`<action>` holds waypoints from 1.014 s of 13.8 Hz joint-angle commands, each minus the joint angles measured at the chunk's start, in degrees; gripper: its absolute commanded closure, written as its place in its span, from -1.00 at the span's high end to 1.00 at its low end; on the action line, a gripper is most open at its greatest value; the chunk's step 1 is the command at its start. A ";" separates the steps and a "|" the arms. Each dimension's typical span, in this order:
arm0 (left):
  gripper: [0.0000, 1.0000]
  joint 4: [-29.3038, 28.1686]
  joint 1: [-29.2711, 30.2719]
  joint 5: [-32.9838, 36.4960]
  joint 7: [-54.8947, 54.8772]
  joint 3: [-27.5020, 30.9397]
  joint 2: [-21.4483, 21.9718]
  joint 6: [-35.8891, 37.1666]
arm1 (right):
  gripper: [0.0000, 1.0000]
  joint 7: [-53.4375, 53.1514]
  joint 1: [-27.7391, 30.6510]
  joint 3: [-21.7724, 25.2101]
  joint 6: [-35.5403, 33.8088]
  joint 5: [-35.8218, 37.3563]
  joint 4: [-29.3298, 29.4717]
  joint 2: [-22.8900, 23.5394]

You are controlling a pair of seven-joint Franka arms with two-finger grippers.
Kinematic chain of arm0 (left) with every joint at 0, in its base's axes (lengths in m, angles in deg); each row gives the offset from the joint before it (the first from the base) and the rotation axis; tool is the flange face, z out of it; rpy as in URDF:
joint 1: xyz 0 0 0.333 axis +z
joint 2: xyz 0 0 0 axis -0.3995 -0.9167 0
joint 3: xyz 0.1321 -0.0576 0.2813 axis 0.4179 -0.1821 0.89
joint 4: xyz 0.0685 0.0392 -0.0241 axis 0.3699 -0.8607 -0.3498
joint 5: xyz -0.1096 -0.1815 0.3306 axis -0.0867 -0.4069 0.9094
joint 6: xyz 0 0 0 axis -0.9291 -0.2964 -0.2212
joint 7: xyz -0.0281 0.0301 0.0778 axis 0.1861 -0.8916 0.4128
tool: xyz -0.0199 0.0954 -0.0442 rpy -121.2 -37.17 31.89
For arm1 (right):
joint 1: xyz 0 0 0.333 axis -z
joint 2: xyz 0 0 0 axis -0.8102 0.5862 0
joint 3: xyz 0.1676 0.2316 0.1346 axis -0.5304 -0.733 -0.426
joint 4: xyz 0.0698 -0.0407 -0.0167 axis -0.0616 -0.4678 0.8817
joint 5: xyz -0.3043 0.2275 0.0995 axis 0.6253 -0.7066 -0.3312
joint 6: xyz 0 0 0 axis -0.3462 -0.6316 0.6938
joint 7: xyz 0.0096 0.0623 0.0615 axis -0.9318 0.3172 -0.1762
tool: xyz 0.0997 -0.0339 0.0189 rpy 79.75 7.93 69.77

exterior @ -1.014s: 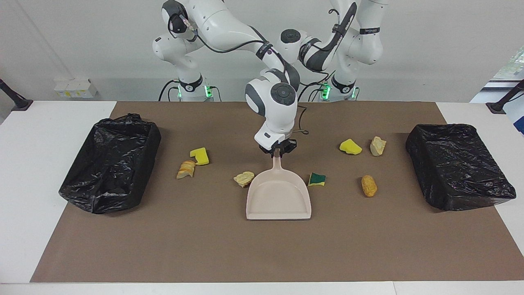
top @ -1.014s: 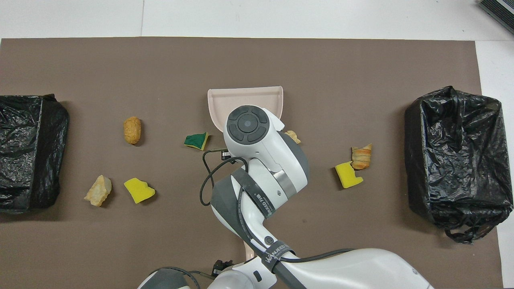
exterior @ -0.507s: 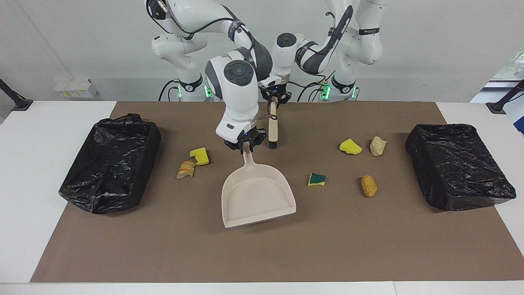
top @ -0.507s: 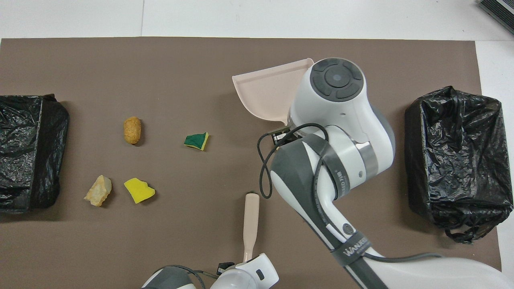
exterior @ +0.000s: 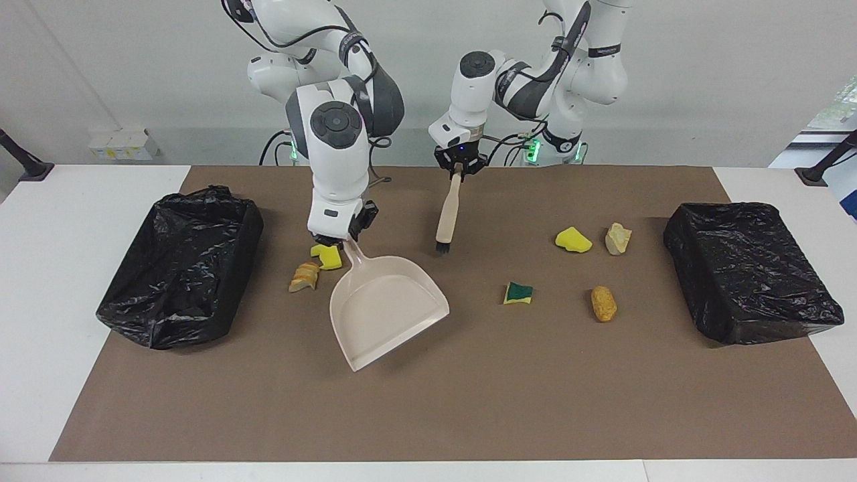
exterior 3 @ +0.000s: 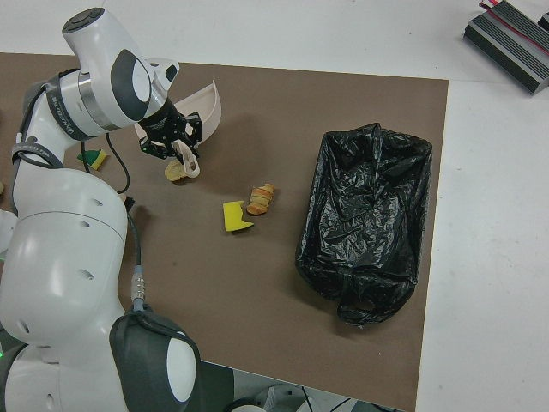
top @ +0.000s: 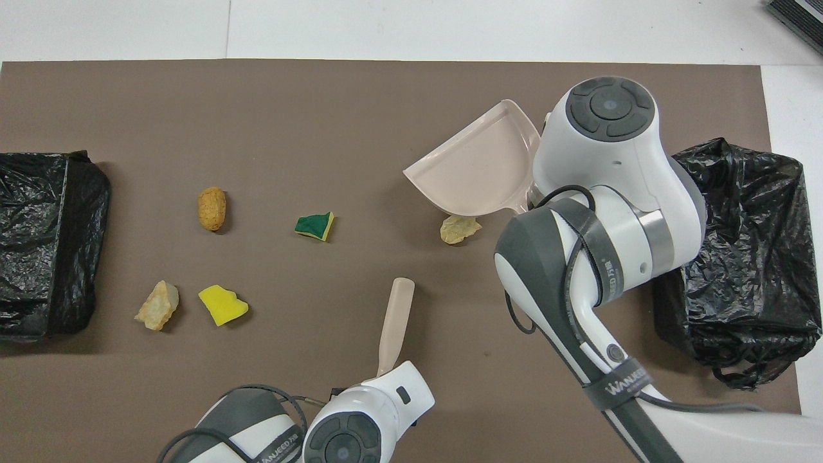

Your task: Sweep and dump trash in bin

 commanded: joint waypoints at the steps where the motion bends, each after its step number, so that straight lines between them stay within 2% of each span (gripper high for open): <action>1: -1.00 3.85 7.98 1.54 -2.16 -0.40 0.54 7.56 | -1.00 14.97 2.64 -0.79 -0.31 1.84 -2.60 -2.40; 3: -1.00 5.43 15.10 1.54 -9.59 -0.31 0.80 8.28 | -1.00 21.88 2.92 -0.70 -1.10 2.10 -2.43 -2.31; 6: -1.00 9.29 27.49 2.33 -17.43 -0.31 0.63 8.90 | -1.00 23.04 1.61 -0.70 -1.89 3.59 -2.34 -2.40; 8: -1.00 10.53 34.88 7.58 -24.72 -0.40 0.02 8.47 | -1.00 23.22 1.25 -1.05 -2.95 5.26 -2.43 -2.84; 9: -1.00 10.63 38.13 7.69 -28.67 -0.31 -0.25 7.50 | -1.00 23.57 1.08 -1.22 -3.22 5.26 -2.60 -3.01; 11: -1.00 12.20 45.86 7.87 -37.98 -0.31 -2.87 4.35 | -1.00 27.94 -1.55 -1.23 -3.31 6.31 -2.69 -3.10; 14: -1.00 15.80 53.17 8.05 -46.10 -0.31 -7.88 3.63 | -1.00 28.58 -4.63 -1.23 -2.61 8.34 -2.60 -1.18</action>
